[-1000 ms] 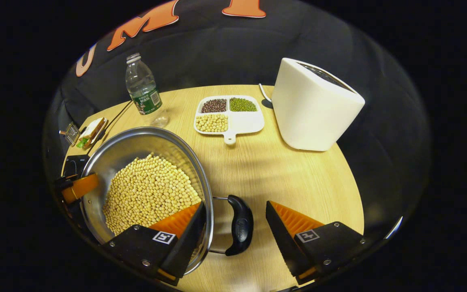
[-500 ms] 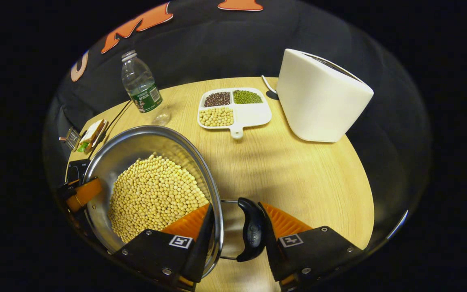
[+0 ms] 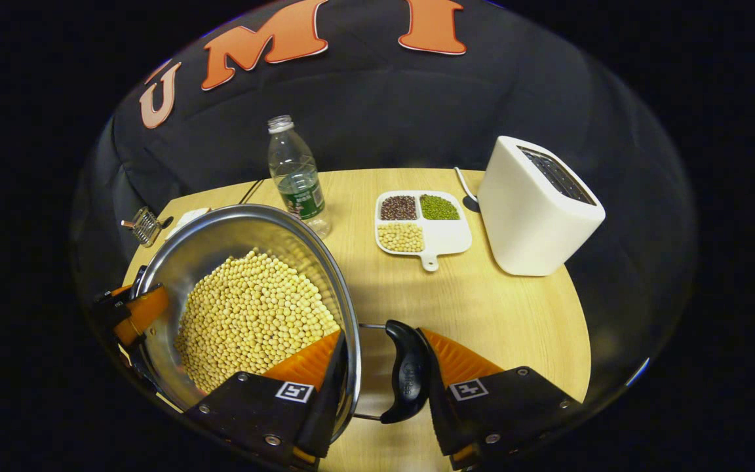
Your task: First push the handle of the pot to place it horizontally, then grasp the pot with both hands and set it on the induction cooktop.
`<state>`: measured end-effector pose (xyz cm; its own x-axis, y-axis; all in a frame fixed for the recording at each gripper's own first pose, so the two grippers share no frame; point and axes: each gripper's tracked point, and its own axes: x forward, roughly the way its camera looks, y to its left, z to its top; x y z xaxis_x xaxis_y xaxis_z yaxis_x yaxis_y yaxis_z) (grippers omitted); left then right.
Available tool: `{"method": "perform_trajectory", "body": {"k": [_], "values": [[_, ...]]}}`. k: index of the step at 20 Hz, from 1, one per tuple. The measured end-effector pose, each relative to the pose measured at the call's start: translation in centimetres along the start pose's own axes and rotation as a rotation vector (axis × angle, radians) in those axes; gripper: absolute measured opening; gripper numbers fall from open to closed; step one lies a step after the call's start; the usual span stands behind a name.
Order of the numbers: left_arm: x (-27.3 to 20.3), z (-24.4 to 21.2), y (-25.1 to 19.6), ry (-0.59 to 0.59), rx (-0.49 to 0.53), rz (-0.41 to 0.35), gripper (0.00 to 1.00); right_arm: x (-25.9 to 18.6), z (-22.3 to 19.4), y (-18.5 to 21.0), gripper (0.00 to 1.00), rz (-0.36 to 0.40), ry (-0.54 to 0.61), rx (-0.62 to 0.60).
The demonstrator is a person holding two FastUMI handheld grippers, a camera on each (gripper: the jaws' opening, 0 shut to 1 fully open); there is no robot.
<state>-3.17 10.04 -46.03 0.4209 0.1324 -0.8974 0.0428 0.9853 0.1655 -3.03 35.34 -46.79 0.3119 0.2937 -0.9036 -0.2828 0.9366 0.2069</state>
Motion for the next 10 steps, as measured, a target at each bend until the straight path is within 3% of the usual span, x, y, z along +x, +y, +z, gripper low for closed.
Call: {"method": "perform_trajectory", "body": {"k": [4,5,6,8,10], "values": [[-2.2,0.8,3.8,-0.015,-0.055,0.045,0.69,-1.7,1.2,3.8,0.61,0.054,-0.041,-0.034],[-2.9,1.3,4.7,-0.024,-0.064,0.056,0.70,-2.0,1.7,4.8,0.54,0.066,-0.050,-0.038],[-3.8,1.8,5.6,-0.029,-0.075,0.067,0.68,-2.5,2.0,5.7,0.58,0.079,-0.058,-0.050],[-5.5,2.8,7.8,-0.040,-0.102,0.091,0.68,-3.3,2.8,7.8,0.53,0.105,-0.081,-0.068],[-7.0,3.8,9.8,-0.052,-0.117,0.117,0.68,-4.0,3.6,10.1,0.58,0.132,-0.097,-0.083]]}}
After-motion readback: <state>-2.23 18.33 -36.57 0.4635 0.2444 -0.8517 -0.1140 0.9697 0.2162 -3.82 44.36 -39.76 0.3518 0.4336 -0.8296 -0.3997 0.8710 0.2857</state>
